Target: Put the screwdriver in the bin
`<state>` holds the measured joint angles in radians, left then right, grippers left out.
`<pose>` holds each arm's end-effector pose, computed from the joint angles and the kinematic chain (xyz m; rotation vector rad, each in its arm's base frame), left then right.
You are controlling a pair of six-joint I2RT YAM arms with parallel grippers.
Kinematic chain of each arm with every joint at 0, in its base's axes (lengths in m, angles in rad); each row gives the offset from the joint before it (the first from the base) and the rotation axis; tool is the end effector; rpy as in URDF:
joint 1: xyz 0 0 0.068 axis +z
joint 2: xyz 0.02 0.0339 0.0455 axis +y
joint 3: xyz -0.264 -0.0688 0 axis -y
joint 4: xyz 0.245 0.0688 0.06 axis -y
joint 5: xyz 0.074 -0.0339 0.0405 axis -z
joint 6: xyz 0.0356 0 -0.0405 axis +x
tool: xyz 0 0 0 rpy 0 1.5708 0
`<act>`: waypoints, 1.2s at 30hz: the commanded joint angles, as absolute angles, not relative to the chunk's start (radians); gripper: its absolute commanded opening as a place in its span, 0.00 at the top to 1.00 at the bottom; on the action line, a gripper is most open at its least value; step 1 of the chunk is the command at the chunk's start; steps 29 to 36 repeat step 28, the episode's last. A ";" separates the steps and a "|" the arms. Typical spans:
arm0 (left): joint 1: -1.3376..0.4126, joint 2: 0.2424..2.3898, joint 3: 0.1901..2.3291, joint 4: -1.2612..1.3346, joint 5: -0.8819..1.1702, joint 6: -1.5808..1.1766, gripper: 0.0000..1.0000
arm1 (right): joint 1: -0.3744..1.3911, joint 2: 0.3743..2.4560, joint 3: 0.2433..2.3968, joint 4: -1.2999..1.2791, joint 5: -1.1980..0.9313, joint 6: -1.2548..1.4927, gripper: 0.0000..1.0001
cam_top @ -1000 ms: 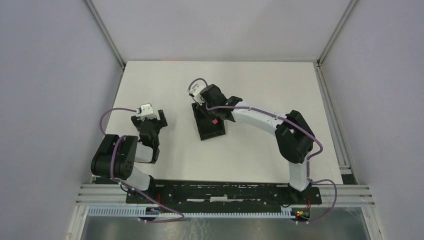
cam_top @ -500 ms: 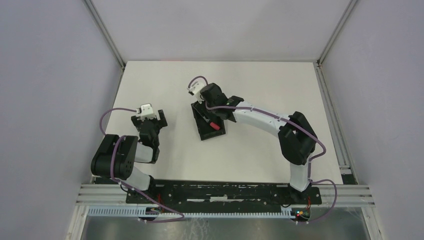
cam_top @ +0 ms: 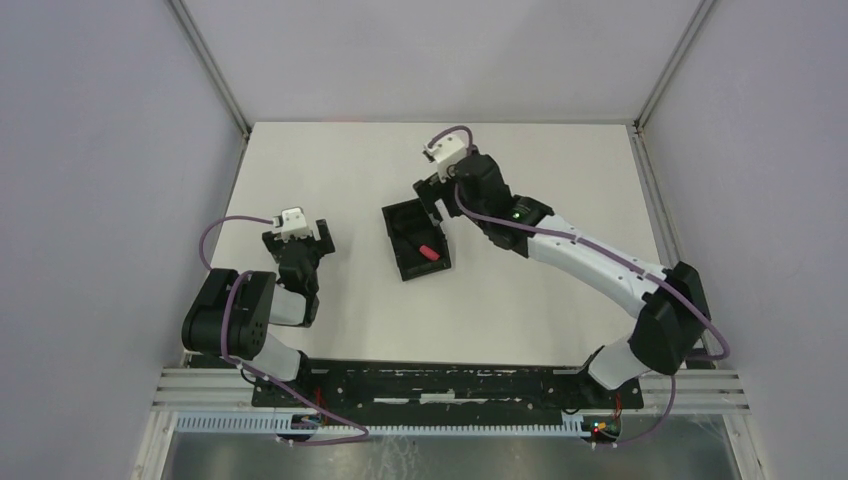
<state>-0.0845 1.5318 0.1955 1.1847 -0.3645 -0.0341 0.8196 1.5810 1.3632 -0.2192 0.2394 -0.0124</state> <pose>0.2313 -0.0069 0.1367 -0.2257 1.7026 0.2257 0.2609 0.2670 0.3372 -0.6680 1.8908 0.2787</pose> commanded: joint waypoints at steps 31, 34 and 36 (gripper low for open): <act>-0.082 1.536 0.210 1.244 -0.371 -0.072 0.00 | 0.345 1.037 0.123 0.698 0.522 -0.037 0.02; -0.082 1.536 0.210 1.244 -0.371 -0.072 0.00 | 0.345 1.037 0.123 0.698 0.522 -0.037 0.02; -0.082 1.536 0.210 1.244 -0.371 -0.072 0.00 | 0.345 1.037 0.123 0.698 0.522 -0.037 0.02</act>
